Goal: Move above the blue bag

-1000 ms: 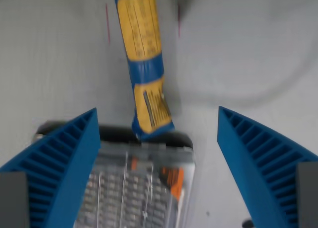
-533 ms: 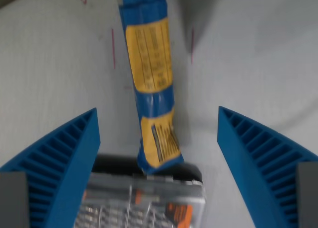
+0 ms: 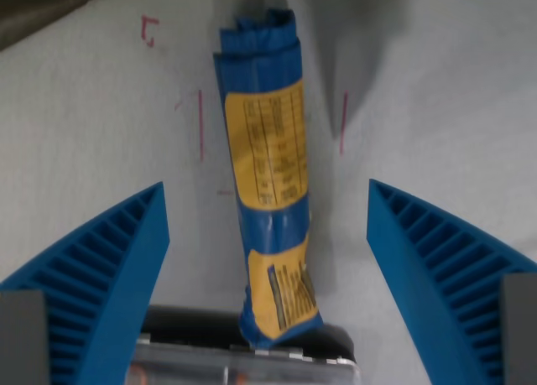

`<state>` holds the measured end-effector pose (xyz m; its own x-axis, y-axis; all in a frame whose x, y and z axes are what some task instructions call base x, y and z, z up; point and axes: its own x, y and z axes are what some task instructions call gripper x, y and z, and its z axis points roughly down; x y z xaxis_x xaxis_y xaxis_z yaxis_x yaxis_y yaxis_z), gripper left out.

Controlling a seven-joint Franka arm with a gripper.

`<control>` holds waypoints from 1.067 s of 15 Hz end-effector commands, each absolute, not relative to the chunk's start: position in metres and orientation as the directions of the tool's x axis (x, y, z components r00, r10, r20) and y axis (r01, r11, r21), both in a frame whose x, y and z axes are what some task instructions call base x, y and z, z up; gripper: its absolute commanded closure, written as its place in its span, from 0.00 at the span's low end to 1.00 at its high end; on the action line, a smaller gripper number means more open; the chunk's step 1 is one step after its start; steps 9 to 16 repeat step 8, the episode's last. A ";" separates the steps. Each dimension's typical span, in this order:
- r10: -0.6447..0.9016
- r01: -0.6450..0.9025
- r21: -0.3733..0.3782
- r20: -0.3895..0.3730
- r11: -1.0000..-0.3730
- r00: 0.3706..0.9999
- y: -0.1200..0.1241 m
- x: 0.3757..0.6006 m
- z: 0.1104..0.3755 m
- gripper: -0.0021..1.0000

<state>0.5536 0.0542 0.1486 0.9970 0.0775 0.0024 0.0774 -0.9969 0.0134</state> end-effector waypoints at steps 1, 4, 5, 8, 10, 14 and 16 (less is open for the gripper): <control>0.087 0.087 0.102 -0.001 -0.991 0.996 0.058 0.562 0.145 0.00; 0.083 0.082 0.103 0.003 -0.991 0.997 0.059 0.563 0.142 0.00; 0.082 0.081 0.103 0.005 -0.991 0.997 0.059 0.563 0.141 0.00; 0.081 0.080 0.102 0.005 -0.992 0.997 0.059 0.563 0.141 0.00; 0.081 0.080 0.102 0.005 -0.992 0.997 0.059 0.563 0.141 0.00; 0.081 0.080 0.102 0.005 -0.992 0.997 0.059 0.563 0.141 0.00; 0.081 0.080 0.102 0.005 -0.992 0.997 0.059 0.563 0.141 0.00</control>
